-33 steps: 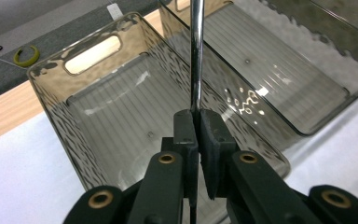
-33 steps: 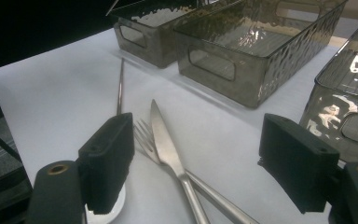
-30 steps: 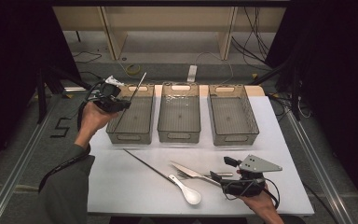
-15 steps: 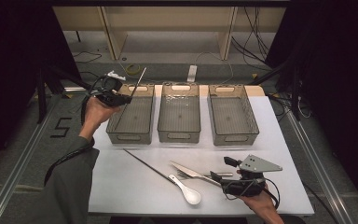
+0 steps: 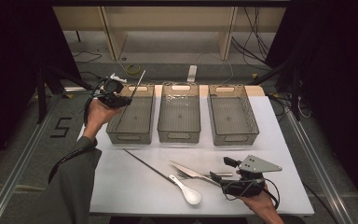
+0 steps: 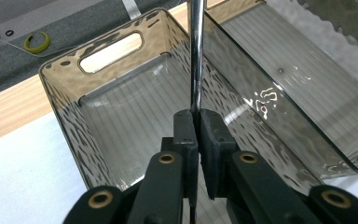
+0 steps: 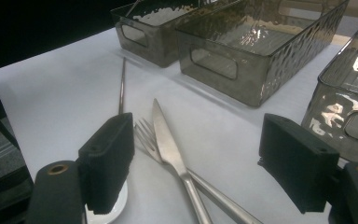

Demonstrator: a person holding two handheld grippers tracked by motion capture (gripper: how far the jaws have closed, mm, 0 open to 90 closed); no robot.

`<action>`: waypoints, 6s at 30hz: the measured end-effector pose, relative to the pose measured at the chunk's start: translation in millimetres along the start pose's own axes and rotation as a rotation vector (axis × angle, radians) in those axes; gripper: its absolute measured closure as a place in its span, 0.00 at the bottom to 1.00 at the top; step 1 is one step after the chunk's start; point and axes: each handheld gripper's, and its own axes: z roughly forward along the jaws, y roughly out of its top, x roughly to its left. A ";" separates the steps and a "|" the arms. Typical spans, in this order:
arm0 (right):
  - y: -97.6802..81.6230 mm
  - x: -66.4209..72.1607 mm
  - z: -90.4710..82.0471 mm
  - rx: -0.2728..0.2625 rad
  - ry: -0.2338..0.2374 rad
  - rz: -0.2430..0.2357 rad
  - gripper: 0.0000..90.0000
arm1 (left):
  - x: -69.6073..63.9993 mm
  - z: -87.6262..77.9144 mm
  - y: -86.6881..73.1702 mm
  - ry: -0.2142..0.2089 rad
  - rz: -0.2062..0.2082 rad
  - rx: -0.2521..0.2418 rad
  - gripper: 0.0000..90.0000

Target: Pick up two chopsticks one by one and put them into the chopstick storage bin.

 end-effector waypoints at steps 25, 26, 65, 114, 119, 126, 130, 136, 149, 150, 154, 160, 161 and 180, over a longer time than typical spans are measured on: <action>-0.4 1.1 0.7 0.005 -0.009 -0.006 0.31 | 4.9 23.1 -23.0 0.003 -0.049 0.029 0.84; -0.4 1.0 0.6 0.006 -0.008 -0.006 0.31 | 5.2 22.7 -22.9 0.003 -0.055 0.031 0.78; -0.2 4.3 0.5 0.013 -0.013 -0.036 0.31 | -98.2 -16.6 -61.1 -0.242 0.319 0.225 0.20; 0.0 4.7 1.8 0.022 -0.009 -0.037 0.31 | -123.4 34.4 -105.4 -0.326 0.541 0.519 0.48; 0.0 4.5 1.5 0.022 -0.012 -0.034 0.31 | -123.3 30.8 -107.9 -0.328 0.563 0.539 0.55; -0.1 4.6 1.7 0.025 -0.012 -0.038 0.31 | -127.1 24.6 -111.1 -0.334 0.611 0.576 0.69; 0.0 4.6 1.1 0.024 -0.013 -0.036 0.31 | -125.7 20.8 -115.0 -0.349 0.626 0.575 0.76; -0.3 4.8 1.5 0.026 -0.012 -0.042 0.31 | -128.1 17.2 -118.9 -0.355 0.655 0.589 0.85; -0.4 5.0 2.3 0.029 -0.009 -0.046 0.31 | -131.8 14.0 -121.2 -0.342 0.686 0.609 0.95; -0.4 5.1 2.3 0.030 -0.010 -0.046 0.31 | -131.4 14.1 -121.2 -0.343 0.682 0.608 0.95; -0.2 5.4 2.3 0.033 -0.010 -0.048 0.31 | -130.3 13.9 -121.5 -0.344 0.661 0.601 0.95; -0.3 4.9 2.5 0.034 -0.012 -0.045 0.31 | -127.5 9.4 -116.9 -0.314 0.638 0.570 0.95; -0.3 5.0 2.5 0.034 -0.012 -0.046 0.31 | -126.6 8.2 -115.8 -0.307 0.629 0.567 0.95; -0.2 5.0 2.8 0.034 -0.011 -0.045 0.31 | -104.3 -16.7 -92.3 -0.225 0.377 0.387 0.95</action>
